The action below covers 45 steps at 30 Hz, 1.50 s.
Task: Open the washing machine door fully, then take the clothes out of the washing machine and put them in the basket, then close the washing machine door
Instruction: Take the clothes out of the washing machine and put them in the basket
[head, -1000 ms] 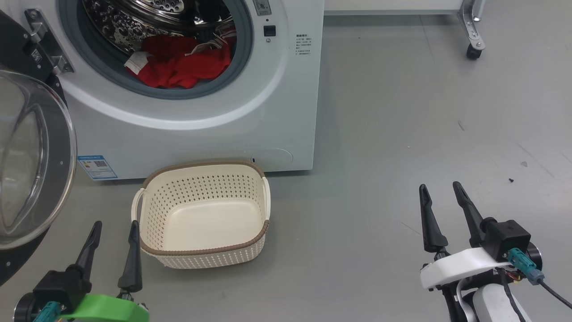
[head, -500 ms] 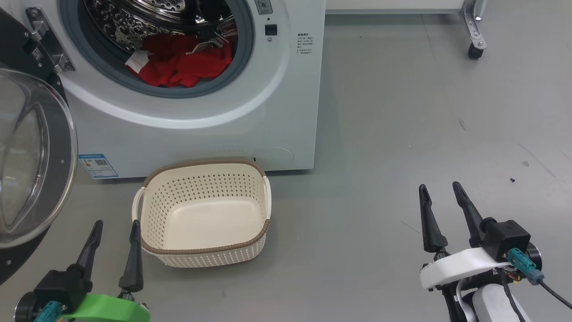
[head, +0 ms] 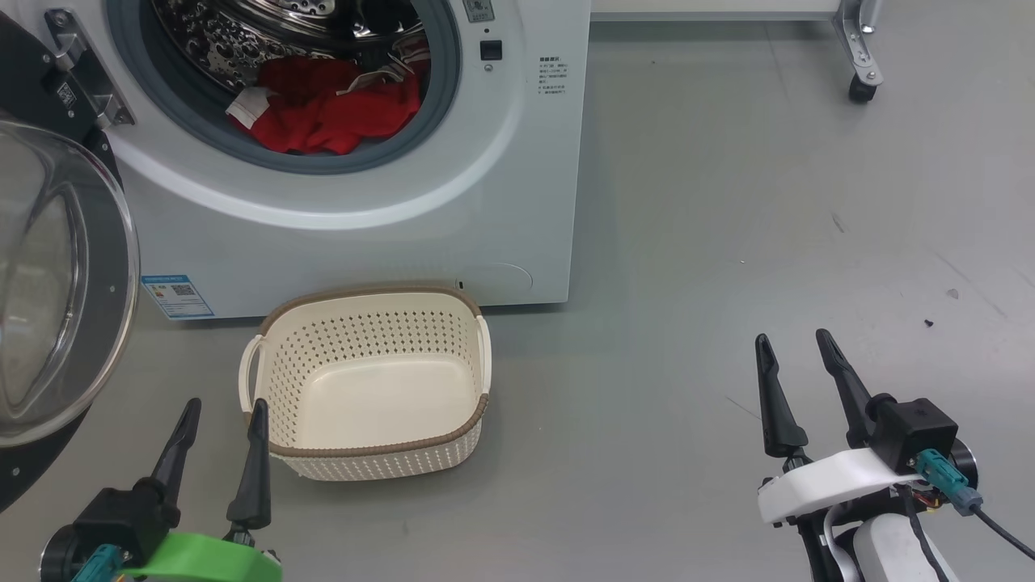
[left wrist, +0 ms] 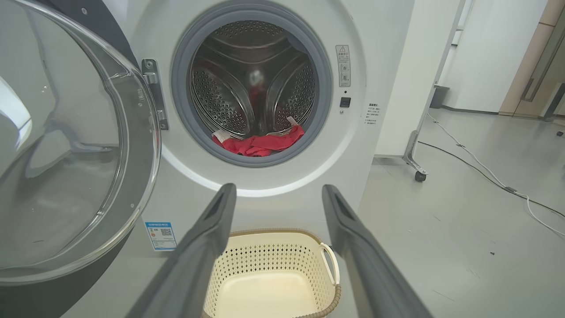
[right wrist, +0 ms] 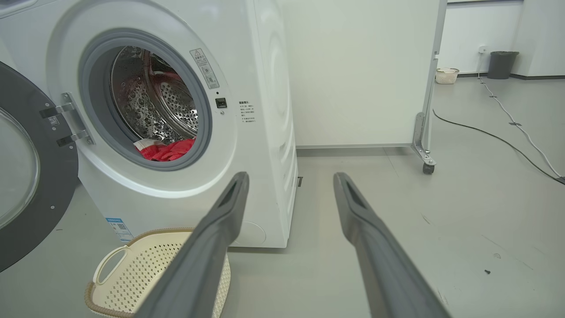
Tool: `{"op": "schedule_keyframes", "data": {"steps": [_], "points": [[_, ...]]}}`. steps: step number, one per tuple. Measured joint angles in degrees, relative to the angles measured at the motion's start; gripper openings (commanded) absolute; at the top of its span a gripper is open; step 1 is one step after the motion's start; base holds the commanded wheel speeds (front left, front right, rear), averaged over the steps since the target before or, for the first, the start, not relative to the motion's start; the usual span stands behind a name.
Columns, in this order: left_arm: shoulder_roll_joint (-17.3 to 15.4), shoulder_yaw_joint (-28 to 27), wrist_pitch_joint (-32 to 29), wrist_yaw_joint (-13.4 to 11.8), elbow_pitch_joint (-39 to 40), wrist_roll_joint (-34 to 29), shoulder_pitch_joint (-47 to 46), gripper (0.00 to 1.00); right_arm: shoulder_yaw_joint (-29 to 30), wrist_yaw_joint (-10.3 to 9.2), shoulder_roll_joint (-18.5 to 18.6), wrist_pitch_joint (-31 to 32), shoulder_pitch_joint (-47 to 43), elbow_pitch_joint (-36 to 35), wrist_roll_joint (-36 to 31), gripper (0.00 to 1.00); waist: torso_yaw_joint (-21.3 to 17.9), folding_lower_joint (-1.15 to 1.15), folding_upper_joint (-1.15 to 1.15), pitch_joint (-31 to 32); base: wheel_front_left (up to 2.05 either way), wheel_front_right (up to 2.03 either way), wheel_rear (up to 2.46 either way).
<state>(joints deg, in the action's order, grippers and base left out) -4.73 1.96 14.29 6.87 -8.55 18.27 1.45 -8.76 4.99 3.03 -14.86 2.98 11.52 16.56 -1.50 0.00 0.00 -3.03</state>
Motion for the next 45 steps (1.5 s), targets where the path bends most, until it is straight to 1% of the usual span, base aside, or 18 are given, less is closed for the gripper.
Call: {"op": "schedule_keyframes", "data": {"steps": [20,35,40,45], "points": [[0.0,0.0,0.0,0.0,0.5,0.4,0.0,1.0,0.1,0.01,-0.2,0.0,0.0,0.0,0.0,1.0,0.3,0.0,0.0,-0.8,0.5,-0.5,0.0],[0.0,0.0,0.0,0.0,0.8,0.5,0.0,1.0,0.2,0.01,-0.2,0.0,0.0,0.0,0.0,1.0,0.6,0.0,0.0,-1.0,1.09,-1.1,0.01],[-0.8,0.0,0.0,0.0,1.6,-1.6,0.0,1.0,0.3,0.01,-0.3,0.0,0.0,0.0,0.0,1.0,0.8,0.0,0.0,-1.0,1.31,-1.31,0.0],[-0.7,0.1,0.0,0.0,1.5,-1.7,0.0,1.0,0.3,0.01,-0.3,0.0,0.0,0.0,0.0,1.0,0.9,0.0,0.0,-1.1,1.15,-1.15,0.0]]}}
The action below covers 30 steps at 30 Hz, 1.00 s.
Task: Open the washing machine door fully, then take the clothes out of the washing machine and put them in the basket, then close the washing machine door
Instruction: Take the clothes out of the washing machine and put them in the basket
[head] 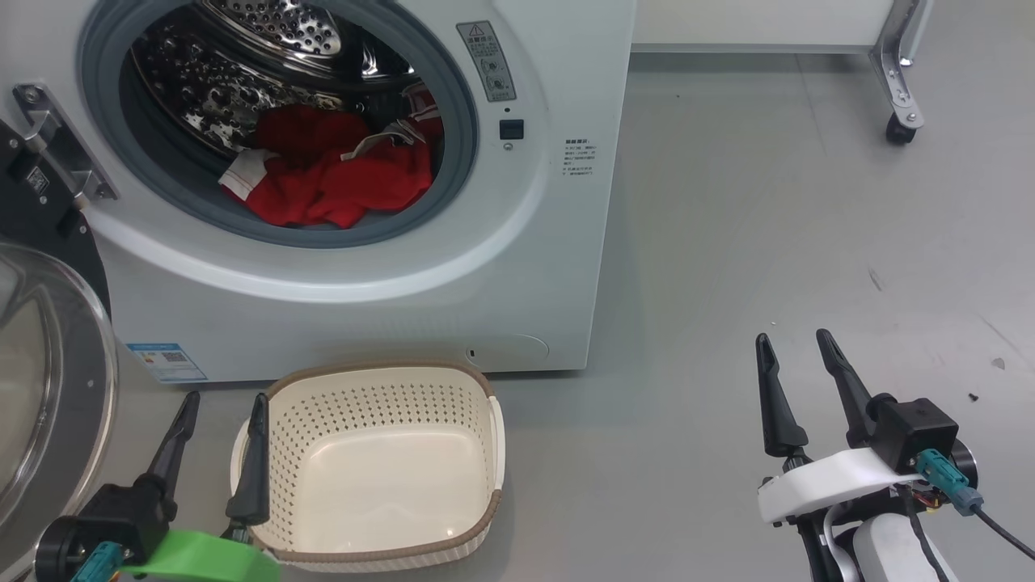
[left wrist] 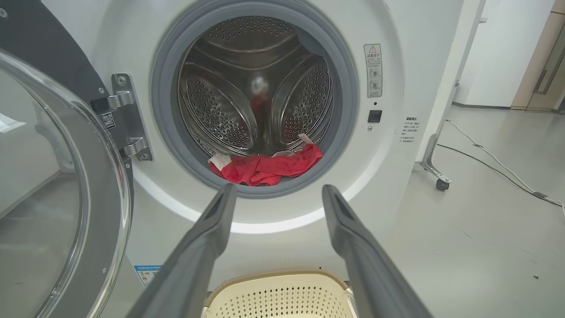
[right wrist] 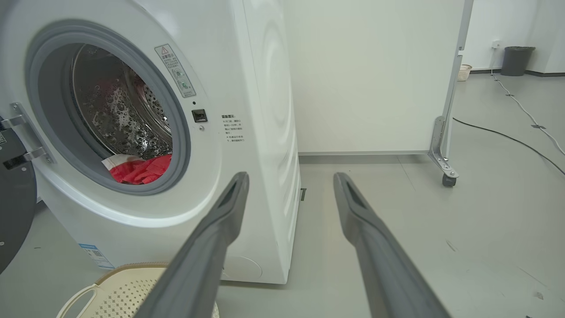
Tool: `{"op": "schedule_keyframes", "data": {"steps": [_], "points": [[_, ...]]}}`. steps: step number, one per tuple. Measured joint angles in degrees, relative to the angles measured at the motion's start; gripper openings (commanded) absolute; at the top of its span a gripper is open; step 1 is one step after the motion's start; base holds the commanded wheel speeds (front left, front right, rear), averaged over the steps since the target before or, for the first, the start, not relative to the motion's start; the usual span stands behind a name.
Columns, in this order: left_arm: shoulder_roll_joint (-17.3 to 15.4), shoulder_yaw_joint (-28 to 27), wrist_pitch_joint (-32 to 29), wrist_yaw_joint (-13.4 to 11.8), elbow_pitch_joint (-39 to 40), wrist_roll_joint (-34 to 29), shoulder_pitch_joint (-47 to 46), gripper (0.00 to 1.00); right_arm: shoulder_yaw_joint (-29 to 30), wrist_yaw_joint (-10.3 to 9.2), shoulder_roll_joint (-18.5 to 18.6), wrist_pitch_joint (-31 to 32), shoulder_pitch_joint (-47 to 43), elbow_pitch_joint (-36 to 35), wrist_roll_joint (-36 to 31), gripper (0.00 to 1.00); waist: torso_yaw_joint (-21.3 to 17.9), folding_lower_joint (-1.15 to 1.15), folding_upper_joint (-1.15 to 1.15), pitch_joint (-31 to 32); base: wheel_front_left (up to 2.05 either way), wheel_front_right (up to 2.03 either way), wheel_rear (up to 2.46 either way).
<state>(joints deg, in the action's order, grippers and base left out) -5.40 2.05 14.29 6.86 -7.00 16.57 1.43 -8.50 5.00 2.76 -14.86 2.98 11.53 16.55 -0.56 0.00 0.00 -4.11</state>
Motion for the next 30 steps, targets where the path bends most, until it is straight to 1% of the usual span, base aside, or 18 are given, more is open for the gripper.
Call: {"op": "schedule_keyframes", "data": {"steps": [15,30], "points": [[0.5,0.1,0.0,0.0,-1.3,1.4,0.0,1.0,0.0,0.18,-0.1,0.0,0.0,0.1,0.0,1.0,0.0,0.0,0.0,0.0,0.82,-0.82,0.0],[0.5,0.2,0.0,0.0,-1.4,1.5,0.0,1.0,0.1,0.23,-0.1,0.0,0.0,0.2,0.0,1.0,-0.1,0.0,0.0,0.1,0.34,-0.34,0.0]]}}
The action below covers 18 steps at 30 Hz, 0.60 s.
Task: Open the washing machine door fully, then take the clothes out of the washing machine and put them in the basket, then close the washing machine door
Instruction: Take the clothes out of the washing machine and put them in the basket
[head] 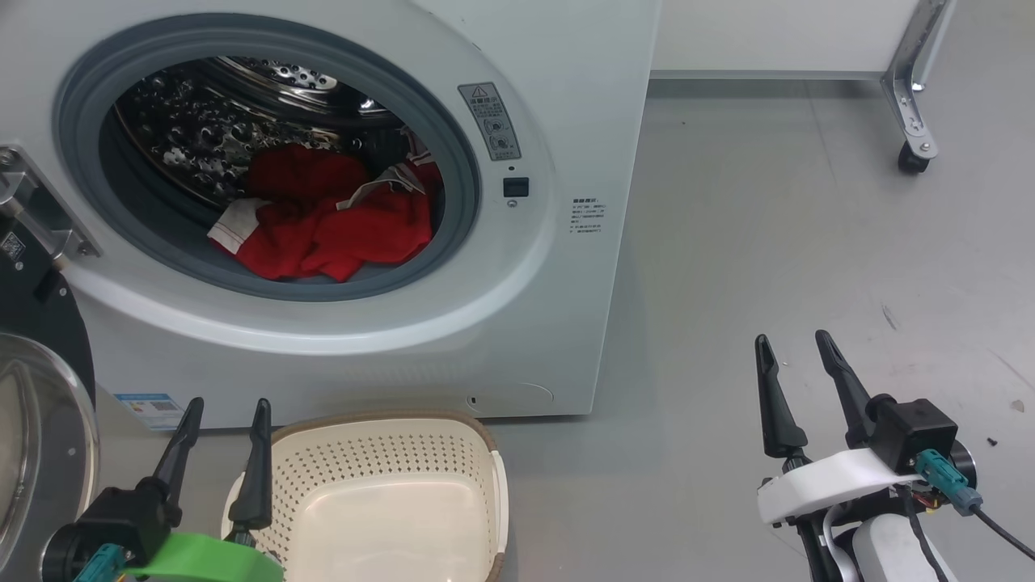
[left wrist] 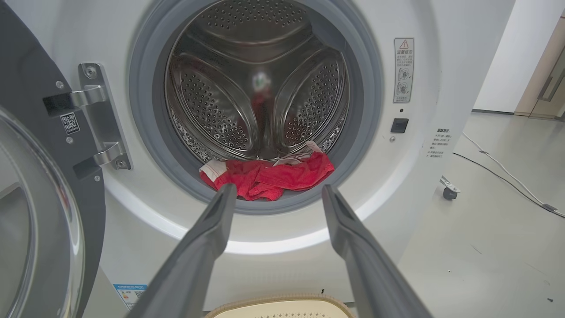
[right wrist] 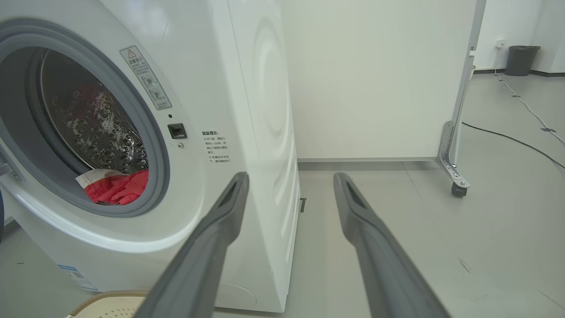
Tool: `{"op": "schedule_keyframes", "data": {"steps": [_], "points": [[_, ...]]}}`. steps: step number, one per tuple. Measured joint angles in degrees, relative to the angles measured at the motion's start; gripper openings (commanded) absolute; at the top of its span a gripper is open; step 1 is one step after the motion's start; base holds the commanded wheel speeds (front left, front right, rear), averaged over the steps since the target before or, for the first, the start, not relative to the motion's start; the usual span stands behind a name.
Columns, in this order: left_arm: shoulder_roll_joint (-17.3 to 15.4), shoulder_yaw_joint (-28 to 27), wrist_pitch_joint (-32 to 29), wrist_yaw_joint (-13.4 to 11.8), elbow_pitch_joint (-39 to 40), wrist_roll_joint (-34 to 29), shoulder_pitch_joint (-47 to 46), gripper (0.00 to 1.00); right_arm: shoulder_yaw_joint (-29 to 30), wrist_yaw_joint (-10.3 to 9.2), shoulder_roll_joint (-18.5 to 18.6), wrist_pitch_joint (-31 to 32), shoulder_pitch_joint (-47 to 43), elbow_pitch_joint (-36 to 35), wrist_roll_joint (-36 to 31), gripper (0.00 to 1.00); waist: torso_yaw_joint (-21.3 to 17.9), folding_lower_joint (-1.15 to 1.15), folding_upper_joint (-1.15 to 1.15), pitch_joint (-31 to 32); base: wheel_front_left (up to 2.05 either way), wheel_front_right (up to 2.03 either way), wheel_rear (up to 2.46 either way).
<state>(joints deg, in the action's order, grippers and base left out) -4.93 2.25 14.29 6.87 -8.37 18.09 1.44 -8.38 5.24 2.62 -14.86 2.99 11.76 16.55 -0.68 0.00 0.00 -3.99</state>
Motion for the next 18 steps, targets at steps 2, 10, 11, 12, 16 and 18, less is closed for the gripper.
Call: {"op": "schedule_keyframes", "data": {"steps": [2,10,11,12,16,18], "points": [[0.0,0.1,0.0,0.0,0.0,0.0,0.0,1.0,0.0,0.0,0.0,0.0,0.0,0.0,0.0,1.0,0.0,0.0,0.0,0.0,0.06,-0.06,0.0],[0.0,0.1,0.0,0.0,-0.1,0.0,0.0,1.0,0.0,0.0,0.0,0.0,0.0,0.1,0.0,1.0,0.0,0.0,0.0,0.1,0.0,0.0,0.0],[0.0,0.1,0.0,0.0,-0.1,0.0,0.0,1.0,0.0,0.0,0.0,0.0,0.0,0.1,0.0,1.0,0.0,0.0,0.0,0.1,0.0,0.0,0.0],[0.0,0.1,0.0,0.0,-0.1,0.0,0.0,1.0,0.0,0.0,0.0,0.0,0.0,0.1,0.0,1.0,0.0,0.0,0.0,0.1,0.0,0.0,0.0],[0.0,0.1,0.0,0.0,-0.1,0.0,0.0,1.0,0.0,0.0,0.0,0.0,0.0,0.1,0.0,1.0,0.0,0.0,0.0,0.1,0.0,0.0,0.0],[0.0,0.1,0.0,0.0,-0.1,0.0,0.0,1.0,0.0,0.0,0.0,0.0,0.0,0.1,0.0,1.0,0.0,0.0,0.0,0.1,0.0,0.0,0.0]]}}
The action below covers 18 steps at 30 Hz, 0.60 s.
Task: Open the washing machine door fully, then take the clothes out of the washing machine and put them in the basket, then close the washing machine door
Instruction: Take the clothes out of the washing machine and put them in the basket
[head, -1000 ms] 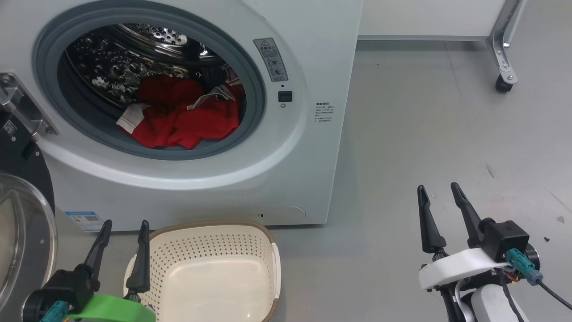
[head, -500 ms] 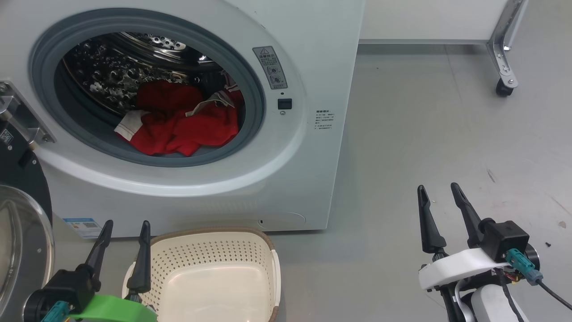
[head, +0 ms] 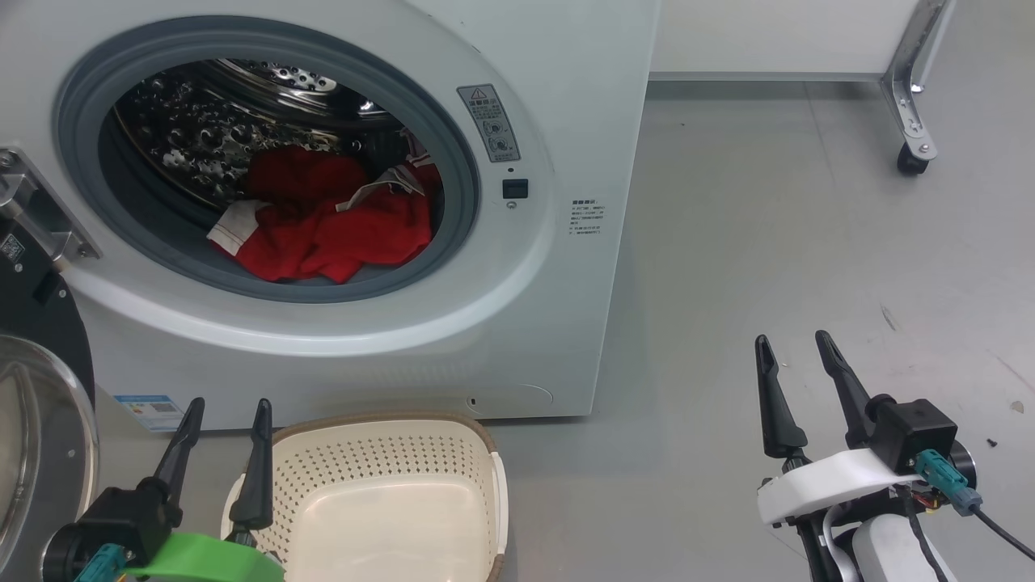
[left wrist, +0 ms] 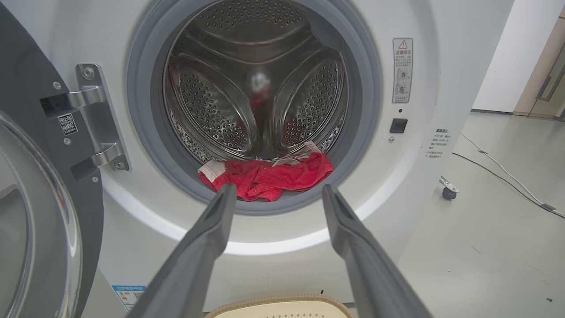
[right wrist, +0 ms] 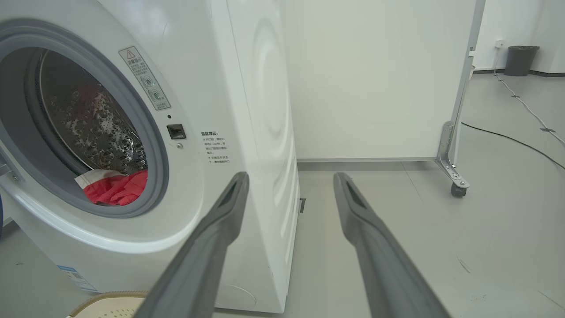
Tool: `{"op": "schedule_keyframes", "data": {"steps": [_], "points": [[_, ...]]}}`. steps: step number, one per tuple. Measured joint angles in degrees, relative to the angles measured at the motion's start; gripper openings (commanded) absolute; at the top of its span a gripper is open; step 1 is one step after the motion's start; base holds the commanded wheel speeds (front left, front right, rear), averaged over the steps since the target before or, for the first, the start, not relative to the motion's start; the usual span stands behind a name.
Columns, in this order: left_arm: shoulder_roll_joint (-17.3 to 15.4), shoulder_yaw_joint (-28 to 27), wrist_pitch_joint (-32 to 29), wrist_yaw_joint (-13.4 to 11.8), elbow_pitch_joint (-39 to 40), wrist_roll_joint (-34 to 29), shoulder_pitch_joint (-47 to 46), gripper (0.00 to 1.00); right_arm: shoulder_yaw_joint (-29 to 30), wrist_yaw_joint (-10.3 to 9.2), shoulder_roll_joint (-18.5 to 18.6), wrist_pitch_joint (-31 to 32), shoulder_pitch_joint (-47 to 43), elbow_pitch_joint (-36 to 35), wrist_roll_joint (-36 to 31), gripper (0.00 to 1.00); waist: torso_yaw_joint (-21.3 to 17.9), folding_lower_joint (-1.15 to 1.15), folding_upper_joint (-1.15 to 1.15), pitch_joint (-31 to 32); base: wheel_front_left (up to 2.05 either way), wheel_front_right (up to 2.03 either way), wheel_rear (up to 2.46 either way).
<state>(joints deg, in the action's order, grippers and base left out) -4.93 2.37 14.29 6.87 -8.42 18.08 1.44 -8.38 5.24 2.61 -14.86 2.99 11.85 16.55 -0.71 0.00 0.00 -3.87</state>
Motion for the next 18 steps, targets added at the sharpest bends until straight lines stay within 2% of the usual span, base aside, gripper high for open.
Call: {"op": "schedule_keyframes", "data": {"steps": [18], "points": [[-0.6,-0.7,0.0,0.0,0.7,-0.2,0.0,1.0,-1.9,0.01,0.0,0.0,0.0,-0.4,0.0,1.0,-0.7,0.0,0.0,-1.3,0.0,0.0,0.0]]}}
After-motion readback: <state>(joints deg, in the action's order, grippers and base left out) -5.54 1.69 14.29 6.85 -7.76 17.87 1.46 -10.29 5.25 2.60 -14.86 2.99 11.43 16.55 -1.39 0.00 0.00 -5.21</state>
